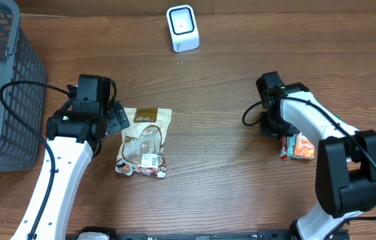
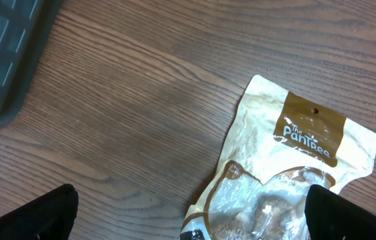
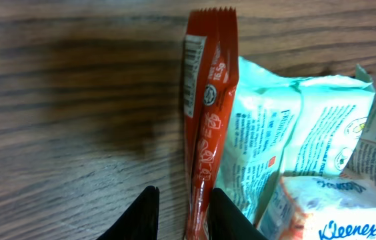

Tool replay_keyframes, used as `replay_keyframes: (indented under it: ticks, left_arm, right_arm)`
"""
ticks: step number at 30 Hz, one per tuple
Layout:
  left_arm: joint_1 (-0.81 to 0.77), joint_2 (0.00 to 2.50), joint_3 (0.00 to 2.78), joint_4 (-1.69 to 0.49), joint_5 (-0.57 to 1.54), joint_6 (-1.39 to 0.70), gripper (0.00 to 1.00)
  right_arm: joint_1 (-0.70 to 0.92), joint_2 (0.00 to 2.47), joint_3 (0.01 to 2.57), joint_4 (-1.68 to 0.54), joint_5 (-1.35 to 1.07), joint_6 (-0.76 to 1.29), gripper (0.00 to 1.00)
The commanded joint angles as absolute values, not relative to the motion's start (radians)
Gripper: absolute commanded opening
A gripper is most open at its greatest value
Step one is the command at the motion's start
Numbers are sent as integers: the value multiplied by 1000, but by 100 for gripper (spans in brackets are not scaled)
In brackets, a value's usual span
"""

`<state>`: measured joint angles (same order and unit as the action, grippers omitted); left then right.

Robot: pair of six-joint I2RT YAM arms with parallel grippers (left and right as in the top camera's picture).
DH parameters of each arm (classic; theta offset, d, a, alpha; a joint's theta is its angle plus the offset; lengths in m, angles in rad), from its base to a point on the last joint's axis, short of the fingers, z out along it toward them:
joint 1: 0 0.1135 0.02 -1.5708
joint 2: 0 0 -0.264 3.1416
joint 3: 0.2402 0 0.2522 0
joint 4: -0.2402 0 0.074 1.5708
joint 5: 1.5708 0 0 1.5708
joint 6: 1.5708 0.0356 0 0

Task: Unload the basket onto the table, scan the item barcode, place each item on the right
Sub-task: 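Bring the red stick snack forward and lower it beside the jar, then open the right gripper and swing it left over the PanTree bag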

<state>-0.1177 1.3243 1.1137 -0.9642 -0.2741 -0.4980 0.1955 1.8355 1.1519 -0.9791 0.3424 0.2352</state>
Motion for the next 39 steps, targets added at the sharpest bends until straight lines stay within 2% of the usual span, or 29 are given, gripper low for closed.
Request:
replay_keyframes:
  ticks: [1, 4, 12, 17, 18, 20, 29, 35, 39]
  left_arm:
    - [-118, 1320, 1130, -964, -287, -494, 99]
    - [-118, 1320, 1130, -964, -287, -494, 100]
    - [-118, 1320, 1130, -964, -287, -494, 100]
    - [-118, 1320, 1130, -964, -287, -494, 100]
    - [-118, 1320, 1130, -964, -287, -494, 100]
    - [-118, 1320, 1130, -964, -287, -494, 99]
    - [-118, 1320, 1130, -964, -287, -494, 100]
    - [-118, 1320, 1130, -964, -287, -494, 100]
    - [-118, 1320, 1130, -964, -287, -494, 100]
  right_arm:
    - [178, 1835, 1136, -961, 339, 236, 27]
    - [176, 1835, 1107, -933, 338, 236, 25]
    - [176, 1835, 1100, -928, 325, 236, 6]
    - [176, 1835, 1100, -915, 273, 235, 7]
    - [176, 1835, 1100, -913, 274, 235, 9]
    - [176, 1835, 1100, -912, 276, 235, 21]
    - [176, 1835, 1156, -873, 275, 227, 32]
    - [176, 1835, 1284, -927, 270, 228, 58]
    - [178, 1835, 1327, -933, 110, 234, 60]
